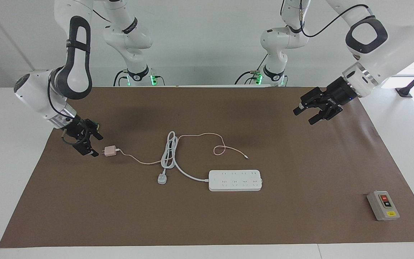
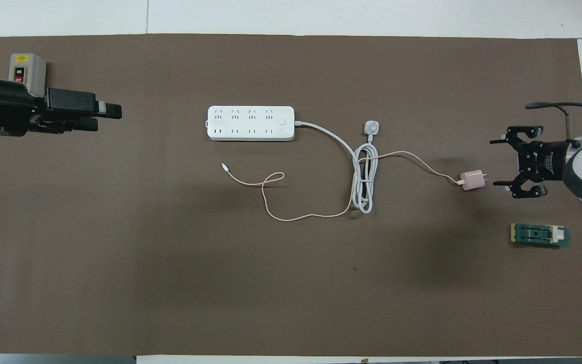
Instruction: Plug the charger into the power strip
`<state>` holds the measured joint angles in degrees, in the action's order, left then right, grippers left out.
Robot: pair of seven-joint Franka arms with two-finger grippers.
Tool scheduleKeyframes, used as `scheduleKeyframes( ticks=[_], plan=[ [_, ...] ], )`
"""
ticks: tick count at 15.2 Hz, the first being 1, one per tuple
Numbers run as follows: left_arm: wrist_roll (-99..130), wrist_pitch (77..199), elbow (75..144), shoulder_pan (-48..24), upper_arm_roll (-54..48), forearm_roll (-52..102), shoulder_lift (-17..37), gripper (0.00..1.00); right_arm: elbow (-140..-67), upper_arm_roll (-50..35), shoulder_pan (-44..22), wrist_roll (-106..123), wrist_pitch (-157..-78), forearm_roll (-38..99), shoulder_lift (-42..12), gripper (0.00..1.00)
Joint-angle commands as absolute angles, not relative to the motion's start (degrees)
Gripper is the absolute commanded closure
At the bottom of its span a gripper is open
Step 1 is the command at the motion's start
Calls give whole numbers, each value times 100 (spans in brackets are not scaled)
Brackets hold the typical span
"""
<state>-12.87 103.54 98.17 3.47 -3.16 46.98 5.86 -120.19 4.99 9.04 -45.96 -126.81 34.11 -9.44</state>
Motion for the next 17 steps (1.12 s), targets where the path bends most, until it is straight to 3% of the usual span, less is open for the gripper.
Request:
scheduleKeyframes(
  ticks=[1, 9, 14, 17],
  plan=[
    [-2072, 10310, 10184, 422, -325, 5823, 756, 0, -11988, 431, 940, -4176, -12718, 3980, -1151, 0],
    [-2276, 10178, 11723, 80, -325, 8541, 422, 0, -11770, 439, 1028, -3929, -12051, 4272, -1572, 0],
    [-2817, 10230, 12023, -342, -308, 9227, 509, 0, -11470, 466, 1028, -3867, -11532, 4219, -1723, 0],
    [-3653, 10301, 11953, -614, -299, 9517, 729, 0, -11023, 536, 1326, -3824, -11155, 4210, -2257, 0]
  ],
)
